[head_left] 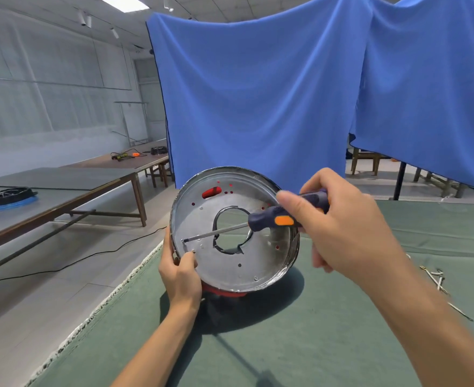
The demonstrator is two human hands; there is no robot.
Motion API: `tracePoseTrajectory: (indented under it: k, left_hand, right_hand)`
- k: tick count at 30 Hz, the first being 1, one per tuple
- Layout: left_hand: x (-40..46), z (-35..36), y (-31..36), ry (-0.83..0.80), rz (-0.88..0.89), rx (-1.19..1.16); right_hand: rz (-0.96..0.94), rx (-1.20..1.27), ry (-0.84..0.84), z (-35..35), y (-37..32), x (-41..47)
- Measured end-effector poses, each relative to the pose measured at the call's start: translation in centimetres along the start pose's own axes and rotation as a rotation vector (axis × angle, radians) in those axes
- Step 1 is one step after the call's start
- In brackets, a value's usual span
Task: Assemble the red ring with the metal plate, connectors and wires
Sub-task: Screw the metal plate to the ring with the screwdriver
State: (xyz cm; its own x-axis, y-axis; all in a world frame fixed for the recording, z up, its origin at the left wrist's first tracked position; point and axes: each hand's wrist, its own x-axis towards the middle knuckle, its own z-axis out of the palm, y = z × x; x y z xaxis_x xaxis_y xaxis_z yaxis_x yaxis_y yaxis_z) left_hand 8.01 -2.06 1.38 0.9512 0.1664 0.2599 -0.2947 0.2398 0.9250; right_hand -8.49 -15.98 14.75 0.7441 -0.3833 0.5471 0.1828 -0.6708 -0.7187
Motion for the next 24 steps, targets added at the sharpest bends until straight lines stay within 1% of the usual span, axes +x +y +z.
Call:
tracePoseTrajectory:
  k: [1, 2, 4, 5, 7, 8, 11, 12, 14, 15, 16, 18, 19, 20, 22, 23, 24]
  left_hand:
    - [-0.1, 0.0, 0.0, -0.003, 0.011, 0.002]
    - [-0.1, 0.0, 0.1, -0.003, 0.017, 0.003]
    - [-0.2, 0.0, 0.2, 0.002, 0.023, 0.006]
    - [-0.3, 0.0, 0.2, 0.002, 0.028, 0.010]
    - [-0.4, 0.0, 0.3, -0.002, 0.046, 0.016]
    - [-0.5, 0.1, 0.3, 0.000, 0.051, 0.017]
    - [-0.7, 0.2, 0.4, 0.006, 0.034, 0.019]
    - [-0.8, 0.2, 0.4, 0.005, 0.027, 0.022]
    - [-0.9, 0.3, 0.4, 0.002, 0.024, 0.029]
    - [-1.0, 0.4, 0.5, 0.001, 0.025, 0.033]
    - [-1.0, 0.4, 0.5, 0.000, 0.025, 0.040]
    - [-1.0, 0.3, 0.6, -0.003, 0.024, 0.050]
    - [-0.9, 0.3, 0.6, -0.009, 0.024, 0.054]
    - [-0.9, 0.3, 0.6, -0.019, 0.028, 0.056]
    - [-1.0, 0.2, 0.6, -0.035, 0.046, 0.057]
    - [-1.0, 0.1, 0.7, -0.041, 0.055, 0.055]
    - [-1.0, 0.1, 0.9, -0.044, 0.062, 0.049]
  right_hand:
    - [0.010, -0.060, 0.029, -0.1, -0.1, 0.0]
    - [0.037, -0.068, 0.018, -0.2, -0.1, -0.1]
    - [0.072, 0.003, -0.035, -0.2, -0.4, -0.2]
    - [0.057, -0.002, -0.032, -0.1, -0.4, -0.2]
    - [0.016, -0.105, 0.035, -0.4, -0.4, -0.2]
    - [0.028, -0.137, 0.042, -0.5, -0.4, -0.2]
    - [0.097, -0.016, -0.069, -0.8, -1.0, -0.3]
    - [0.083, -0.018, -0.071, -0.9, -0.9, -0.3]
    - [0.043, -0.118, -0.020, -1.1, -0.6, -0.1]
    - [0.065, -0.163, -0.017, -1.2, -0.8, -0.1]
    - [0.098, -0.130, -0.038, -1.3, -0.8, -0.2]
    - [0.166, 0.015, -0.120, -1.4, -1.0, -0.1]
    - [0.158, 0.028, -0.121, -1.5, -1.1, -0.2]
    - [0.130, -0.004, -0.086, -1.4, -0.9, -0.1]
    - [0.102, -0.129, -0.006, -1.5, -0.4, 0.1]
    - [0.116, -0.139, 0.001, -1.5, -0.6, 0.0]
    - [0.131, -0.079, -0.036, -1.6, -0.6, 0.1]
